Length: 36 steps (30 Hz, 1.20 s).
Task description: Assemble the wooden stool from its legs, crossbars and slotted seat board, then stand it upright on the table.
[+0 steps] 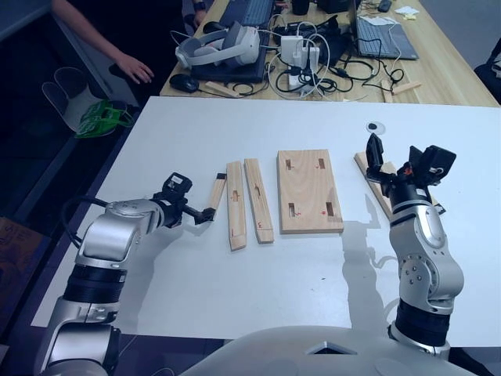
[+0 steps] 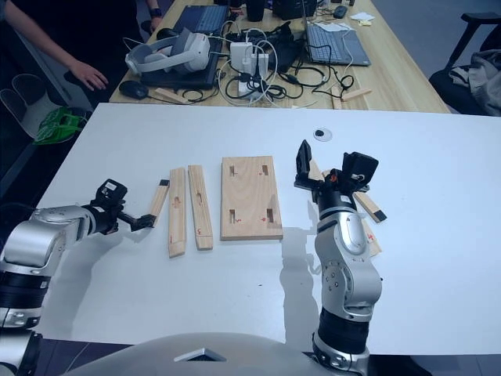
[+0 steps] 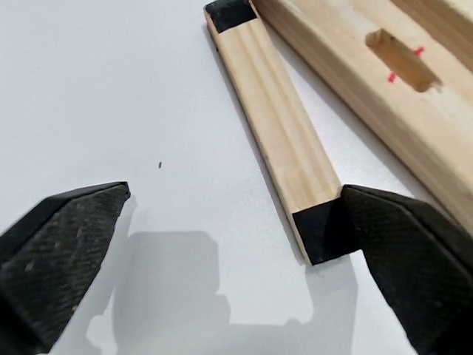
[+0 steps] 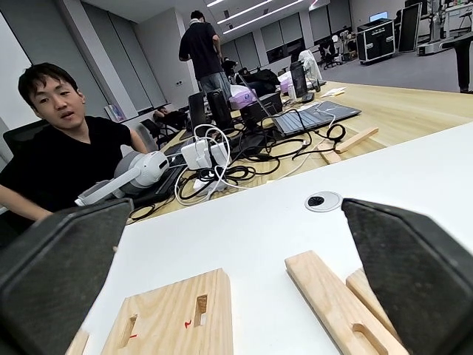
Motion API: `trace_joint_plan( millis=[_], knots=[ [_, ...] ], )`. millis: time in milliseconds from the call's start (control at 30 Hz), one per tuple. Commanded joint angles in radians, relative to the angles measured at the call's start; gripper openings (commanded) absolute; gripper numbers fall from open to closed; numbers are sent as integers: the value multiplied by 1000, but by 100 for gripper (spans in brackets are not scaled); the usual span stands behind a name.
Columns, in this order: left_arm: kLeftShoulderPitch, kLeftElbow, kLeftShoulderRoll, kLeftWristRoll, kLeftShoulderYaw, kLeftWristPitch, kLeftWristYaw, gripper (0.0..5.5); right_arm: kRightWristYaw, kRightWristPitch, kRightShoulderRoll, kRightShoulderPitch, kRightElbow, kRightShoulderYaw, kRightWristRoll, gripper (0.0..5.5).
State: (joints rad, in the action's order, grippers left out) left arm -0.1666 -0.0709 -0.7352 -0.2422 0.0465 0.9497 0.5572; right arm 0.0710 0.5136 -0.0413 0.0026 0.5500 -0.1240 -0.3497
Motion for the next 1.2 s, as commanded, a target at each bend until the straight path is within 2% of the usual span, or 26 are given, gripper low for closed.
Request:
trace_joint_plan(
  millis=[33,233,533,833,1200],
  knots=[
    [-9,29,-2,37,-25,-10,-37,538,8,16,-4,7,11,-1,-9,540],
    [-42,6,42,39,-66,-52,-86,538,-3,2,2,18,-4,-9,-13,540],
    [3,25,85,-29,-91,1,-32,538,0,14,5,9,-2,-6,-17,540],
    [30,76,71,-19,-59,2,-3,538,-4,24,23,2,-5,-15,-27,540],
    [45,111,66,-39,-28,2,77,360,-18,31,33,7,-13,-19,-32,540]
  ],
)
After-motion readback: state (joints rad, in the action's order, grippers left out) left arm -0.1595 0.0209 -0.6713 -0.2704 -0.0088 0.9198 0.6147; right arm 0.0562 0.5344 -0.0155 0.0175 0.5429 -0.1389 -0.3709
